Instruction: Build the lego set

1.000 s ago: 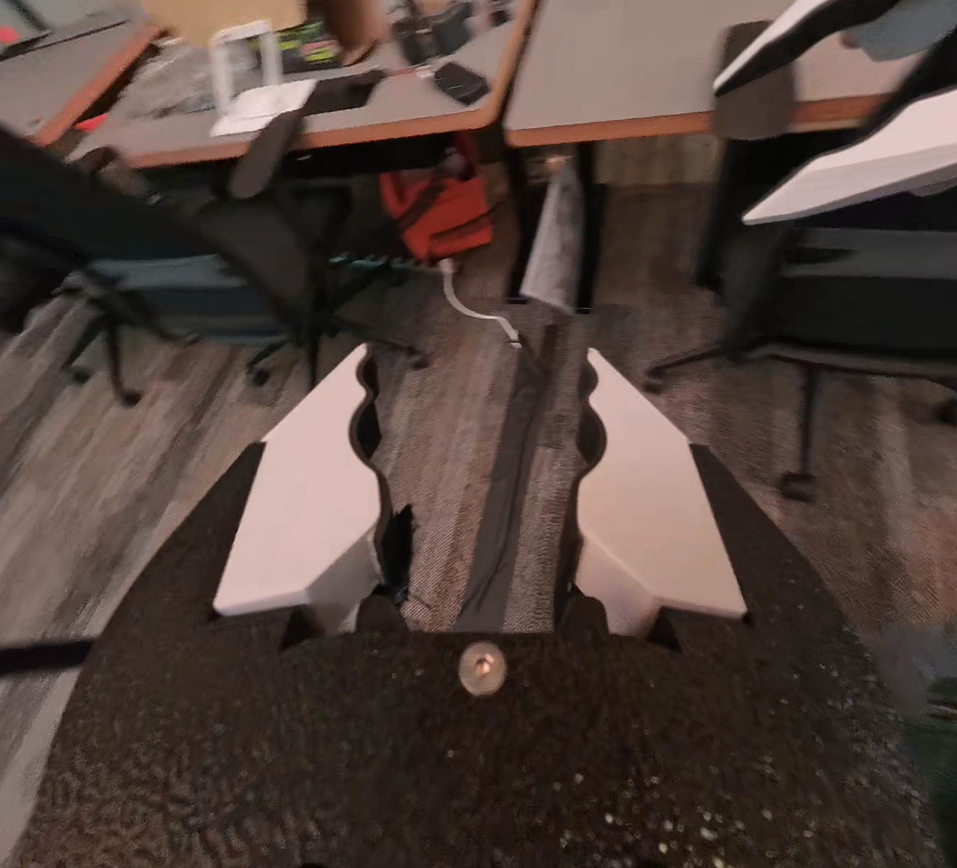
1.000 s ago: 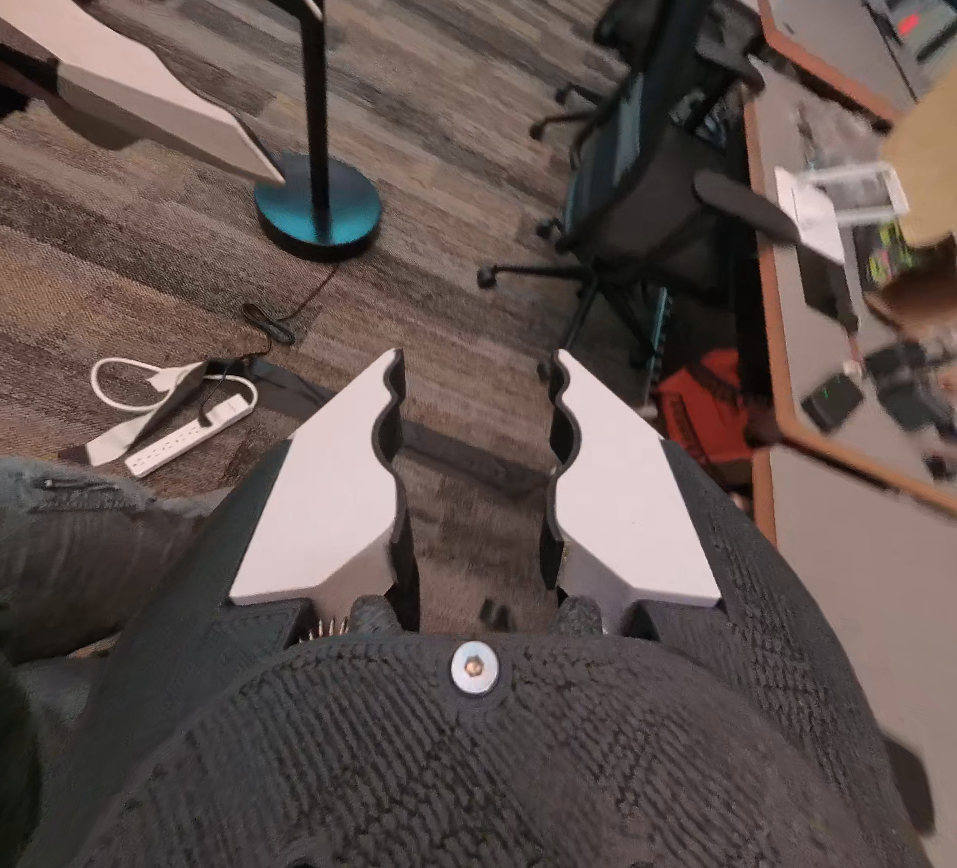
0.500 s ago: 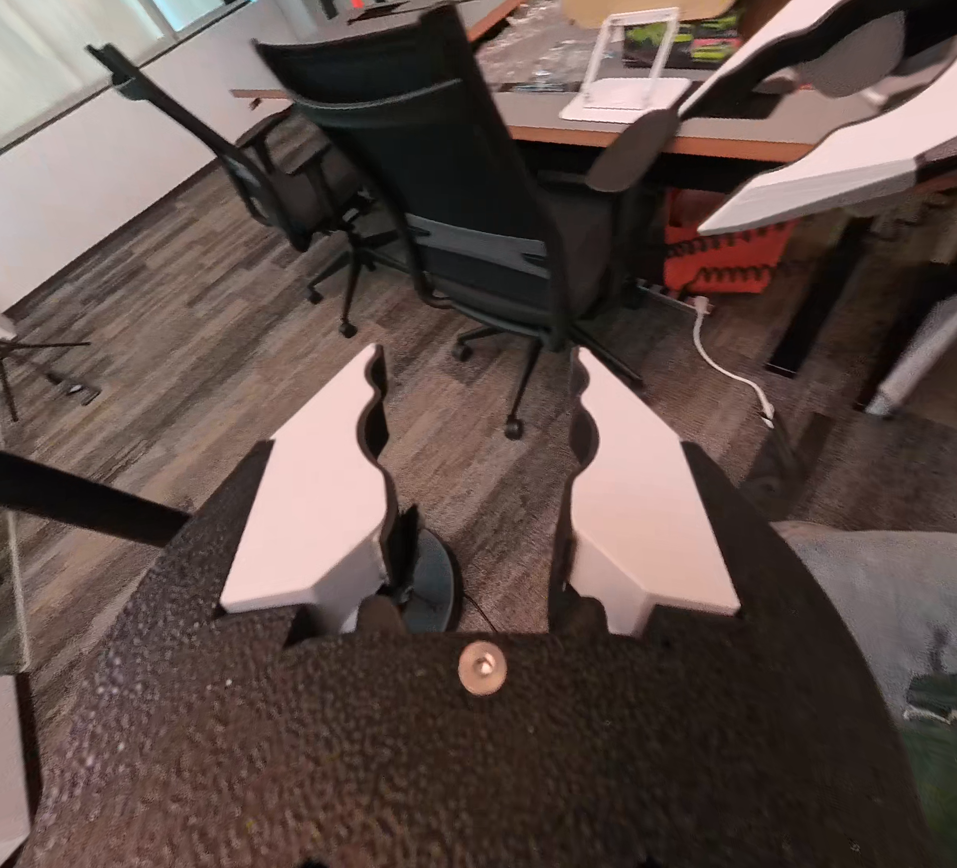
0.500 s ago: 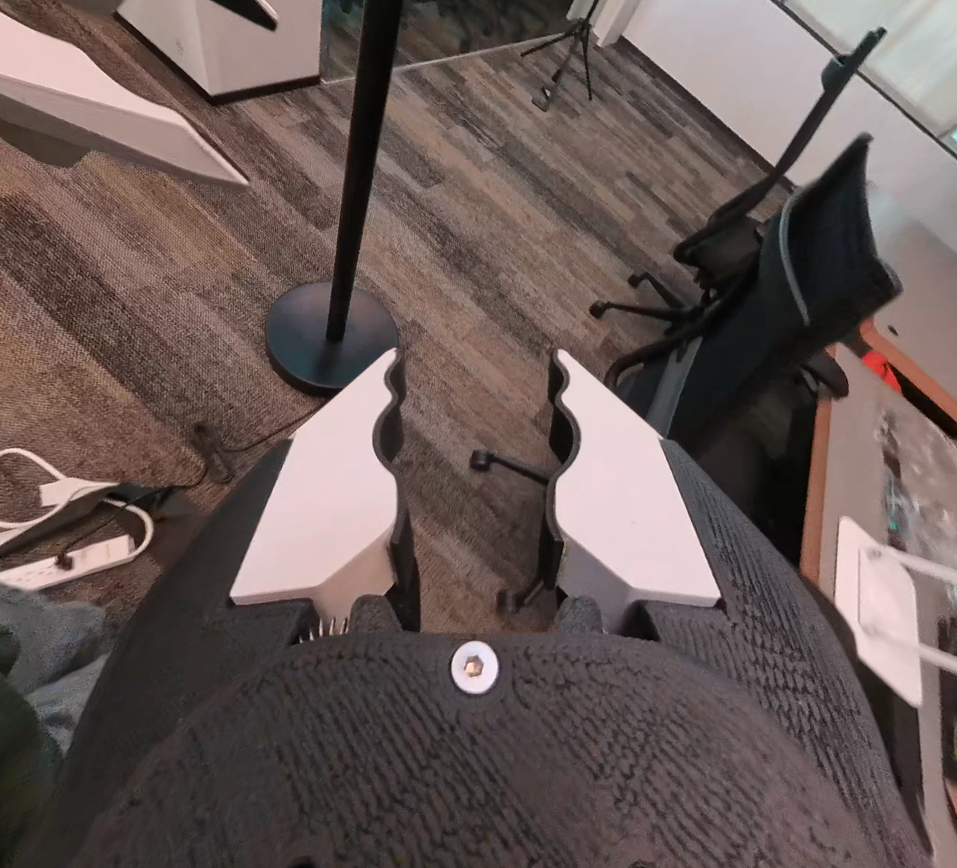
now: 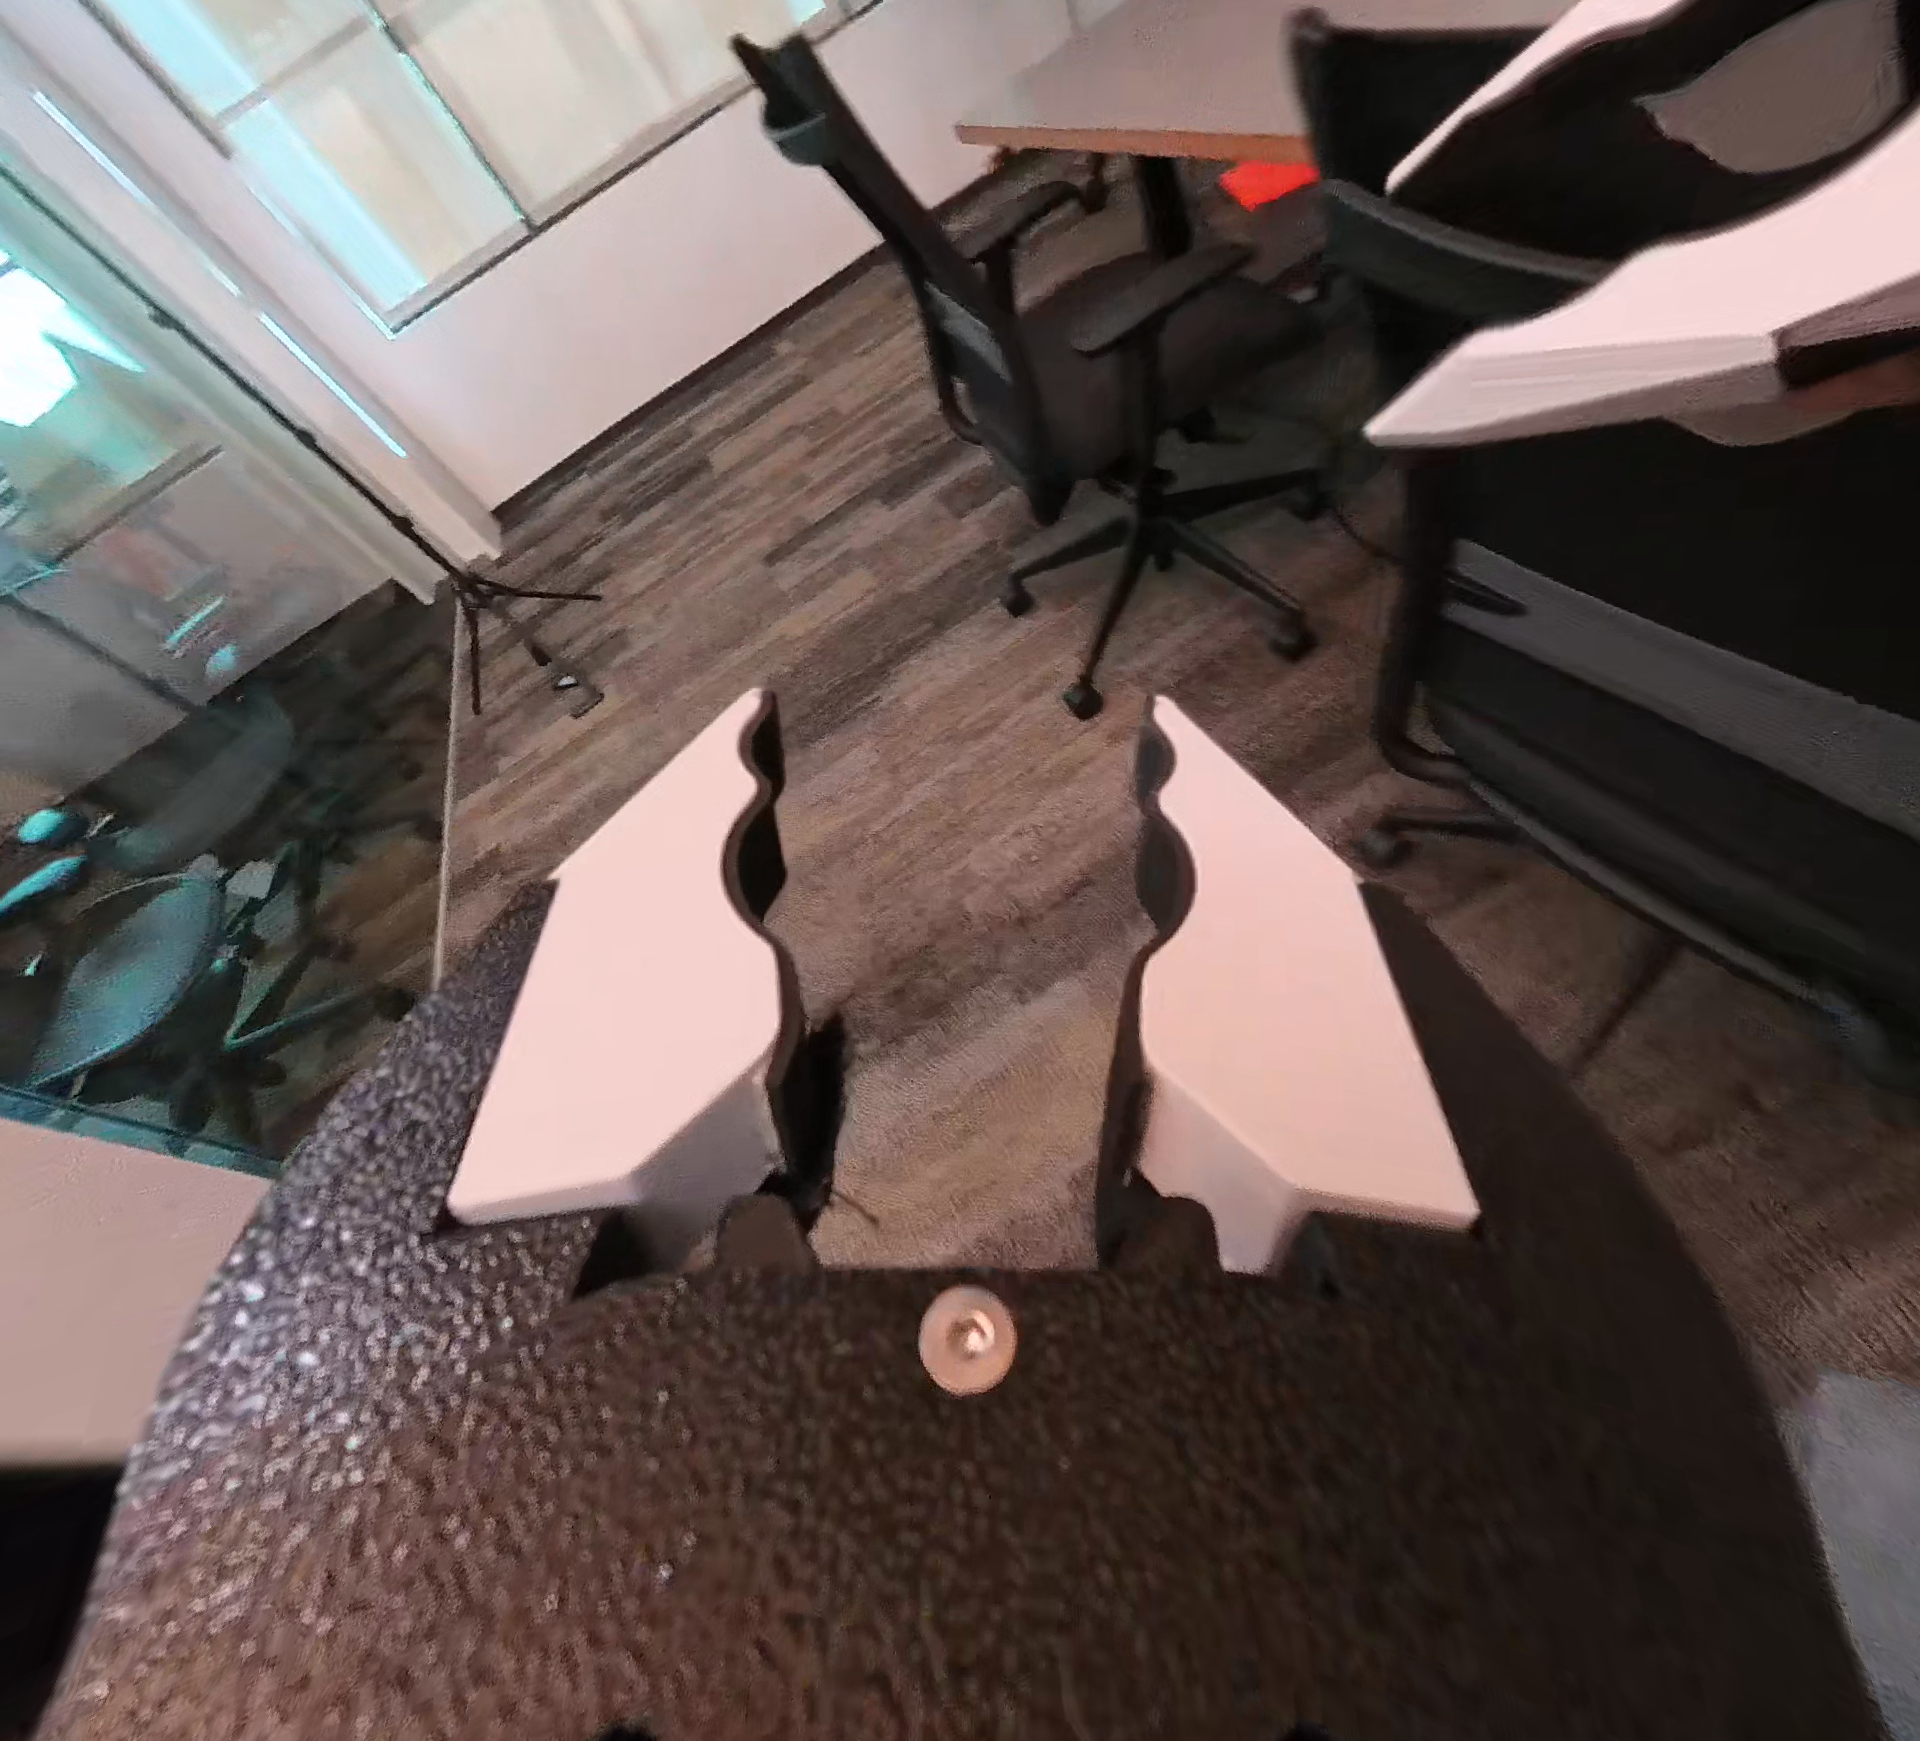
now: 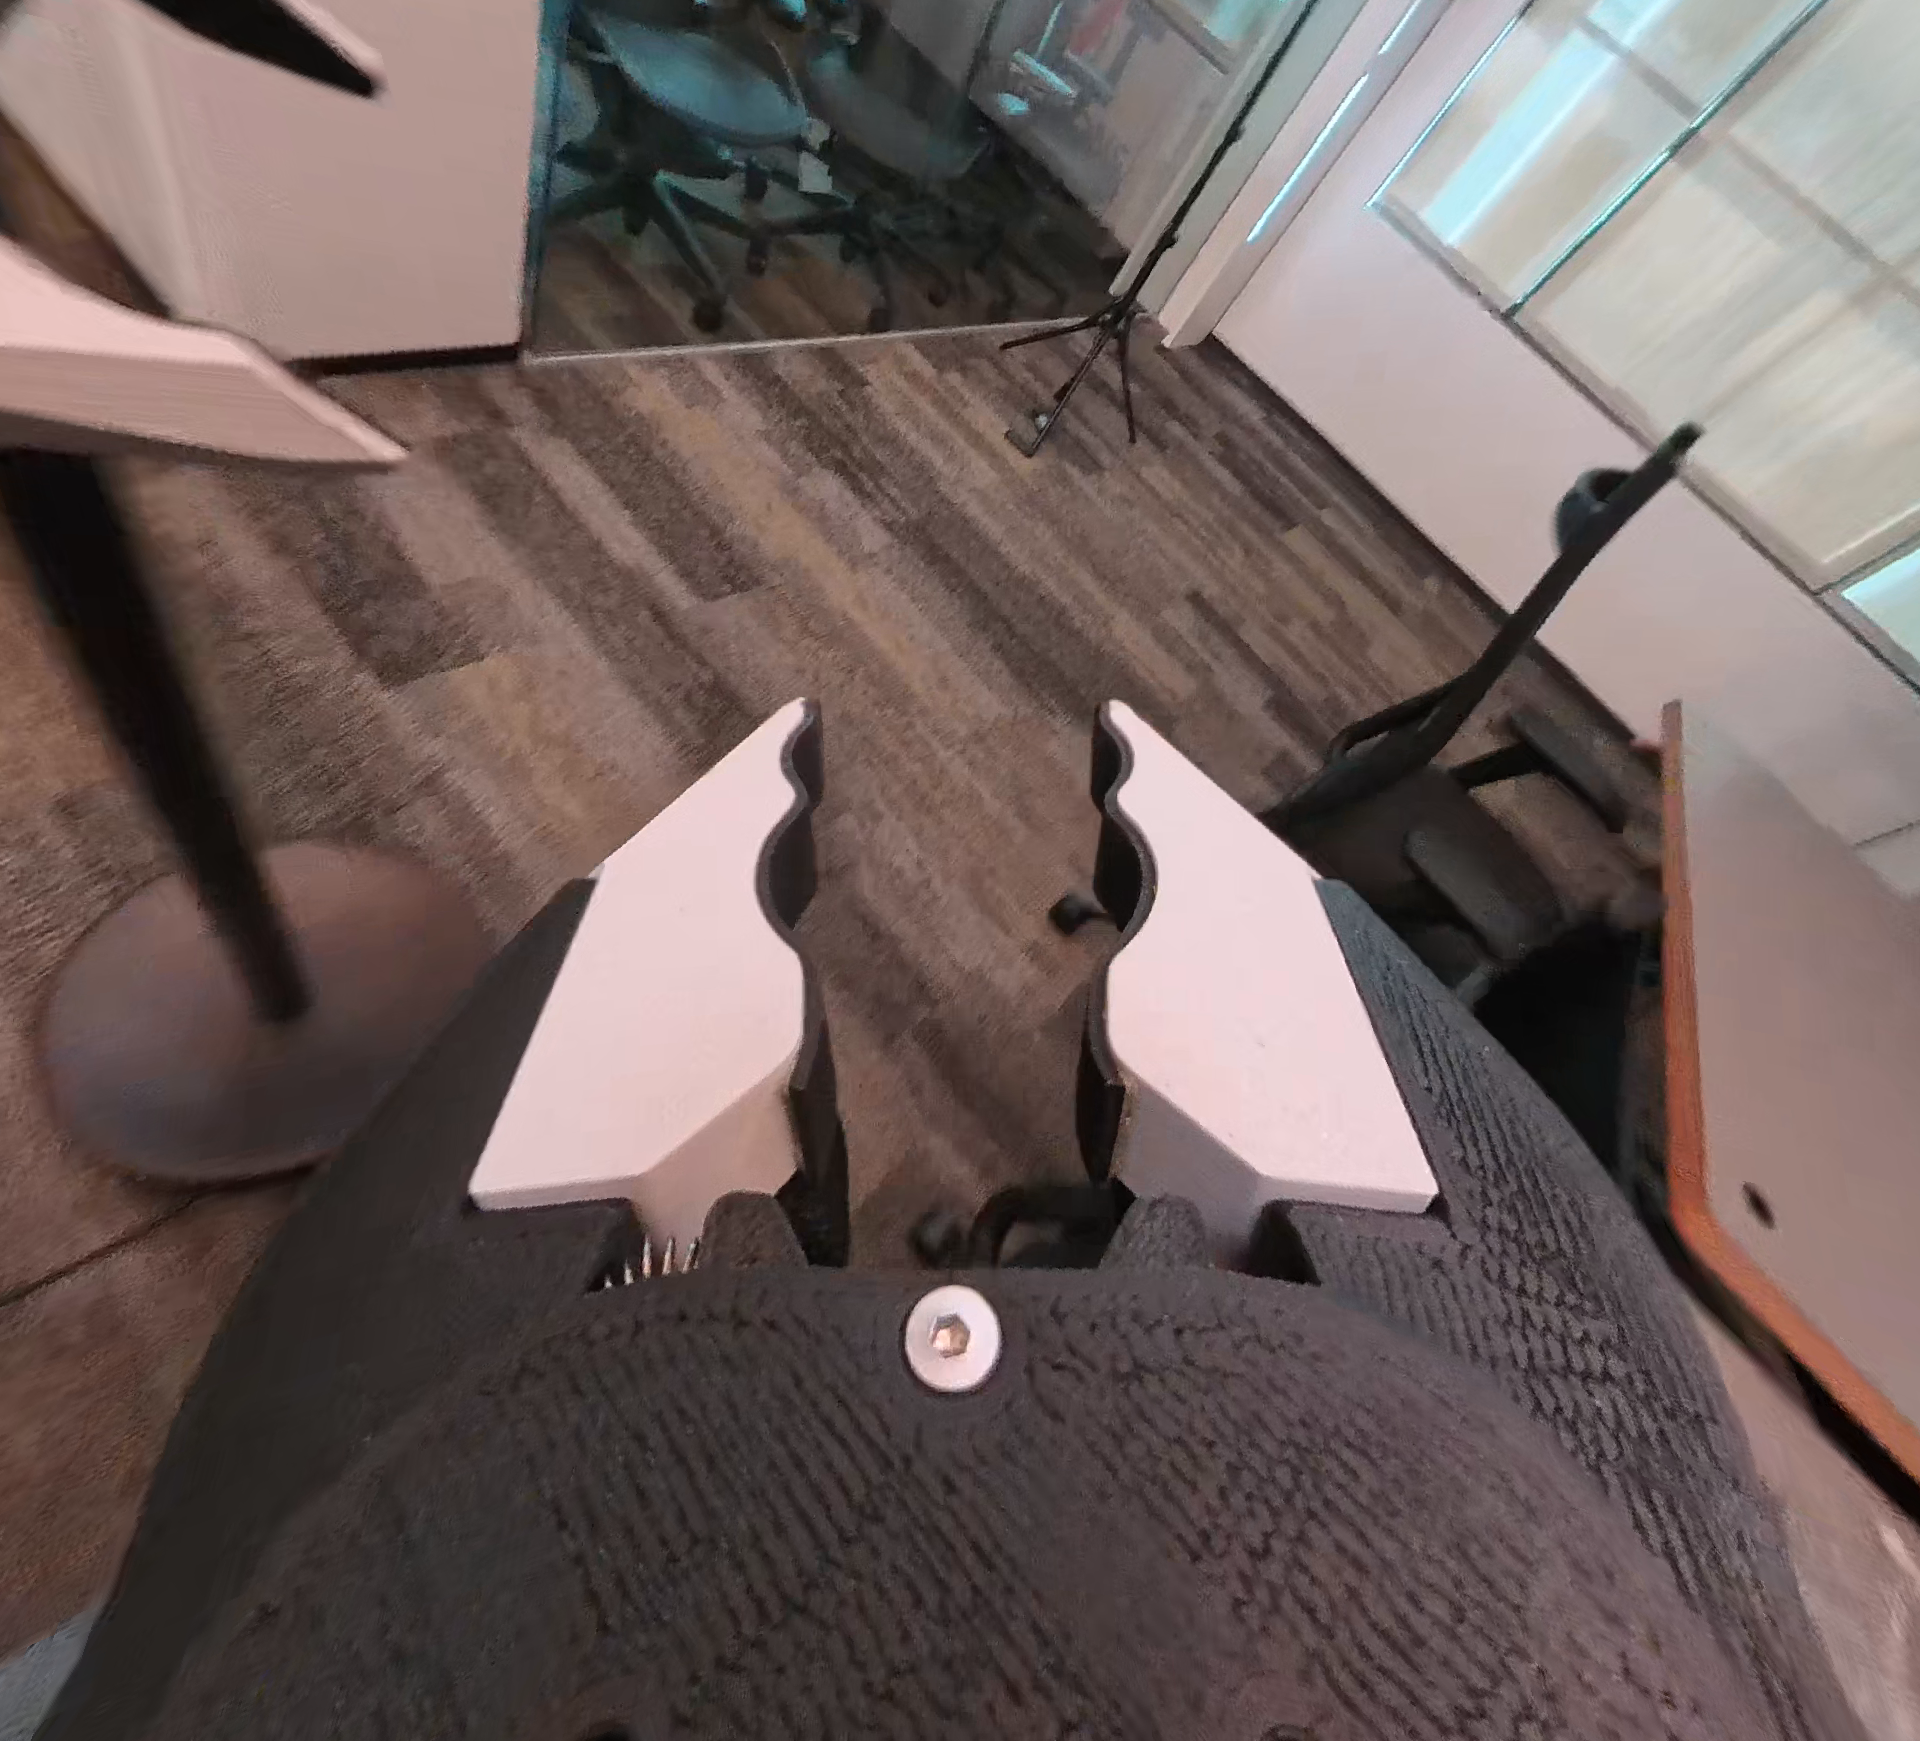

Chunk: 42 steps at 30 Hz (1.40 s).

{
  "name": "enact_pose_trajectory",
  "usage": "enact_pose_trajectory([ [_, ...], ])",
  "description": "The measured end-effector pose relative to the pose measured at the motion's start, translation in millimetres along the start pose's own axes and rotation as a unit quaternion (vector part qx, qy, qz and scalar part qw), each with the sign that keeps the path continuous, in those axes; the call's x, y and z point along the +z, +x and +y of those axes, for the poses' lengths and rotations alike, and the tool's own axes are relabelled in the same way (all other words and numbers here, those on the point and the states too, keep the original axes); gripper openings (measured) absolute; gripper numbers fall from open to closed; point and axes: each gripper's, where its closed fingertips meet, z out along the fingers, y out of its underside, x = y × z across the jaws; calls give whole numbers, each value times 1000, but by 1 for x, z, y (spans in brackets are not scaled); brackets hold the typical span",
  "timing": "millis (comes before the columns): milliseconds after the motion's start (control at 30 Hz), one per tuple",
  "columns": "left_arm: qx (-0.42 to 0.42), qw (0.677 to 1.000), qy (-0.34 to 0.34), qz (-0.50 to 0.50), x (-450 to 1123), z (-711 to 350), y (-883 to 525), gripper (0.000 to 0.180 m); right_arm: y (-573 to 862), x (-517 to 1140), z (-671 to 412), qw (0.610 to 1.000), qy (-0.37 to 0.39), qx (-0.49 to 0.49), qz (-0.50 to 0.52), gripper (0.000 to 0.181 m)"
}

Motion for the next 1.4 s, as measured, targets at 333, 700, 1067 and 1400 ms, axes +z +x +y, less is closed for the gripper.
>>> enact_pose_trajectory([
  [333,-36,997,15,-70,229,-12,-177,71,178,266,-70,995,74,27,58,51],
  [700,53,990,88,99,566,-60,-324,73,354,503,-52,995,18,44,90,56],
  [1067,154,891,279,324,819,-201,-283,74,559,579,-40,942,6,8,336,61],
  [1400,230,769,393,448,981,-281,-309,70,670,698,-13,909,-106,16,403,61],
])
